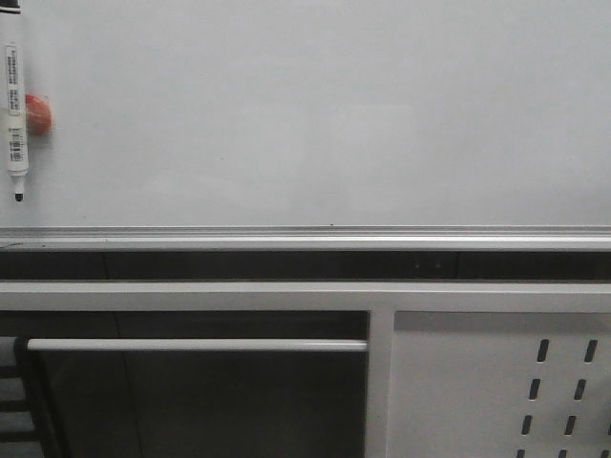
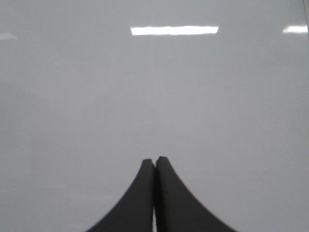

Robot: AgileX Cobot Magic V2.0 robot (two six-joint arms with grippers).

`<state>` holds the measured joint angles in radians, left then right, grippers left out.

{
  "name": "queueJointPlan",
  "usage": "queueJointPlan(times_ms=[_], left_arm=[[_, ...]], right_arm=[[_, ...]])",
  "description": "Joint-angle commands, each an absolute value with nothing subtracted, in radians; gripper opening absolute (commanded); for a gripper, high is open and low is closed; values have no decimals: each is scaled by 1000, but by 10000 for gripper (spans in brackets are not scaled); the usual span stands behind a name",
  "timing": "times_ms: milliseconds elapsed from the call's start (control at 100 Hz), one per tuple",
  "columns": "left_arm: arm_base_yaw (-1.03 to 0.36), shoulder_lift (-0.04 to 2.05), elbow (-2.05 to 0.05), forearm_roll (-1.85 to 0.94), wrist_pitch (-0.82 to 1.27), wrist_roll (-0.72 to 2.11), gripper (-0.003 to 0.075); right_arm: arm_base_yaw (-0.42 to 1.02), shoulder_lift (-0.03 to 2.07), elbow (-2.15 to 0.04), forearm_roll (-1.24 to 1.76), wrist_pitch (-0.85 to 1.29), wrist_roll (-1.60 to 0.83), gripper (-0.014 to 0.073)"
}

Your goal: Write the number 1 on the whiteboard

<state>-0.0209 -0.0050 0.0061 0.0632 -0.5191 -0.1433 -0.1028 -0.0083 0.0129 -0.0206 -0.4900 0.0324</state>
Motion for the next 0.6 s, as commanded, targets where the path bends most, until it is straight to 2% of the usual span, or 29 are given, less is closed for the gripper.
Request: queueJointPlan(times_ms=[0,110,200,360,590], left_arm=[[-19,-31,-7,39,-558,-181,-18],[-19,-31,-39,41,-508,-308,-18],[-19,-31,-96,65,-384,-374,-18],[-19,10,-236,106,-154,-381,-18],[-19,172,-436,157,-71,-381,-18]], right_arm=[[-110,-30,7,-20,-476,114,-68],[-108,-30,-83,-20,-232,192,-68],[-108,-30,-164,9,-25,290,-68],[-108,-26,-273,23,167,295,-68],[-108,63,-452,50,477,295,-68]])
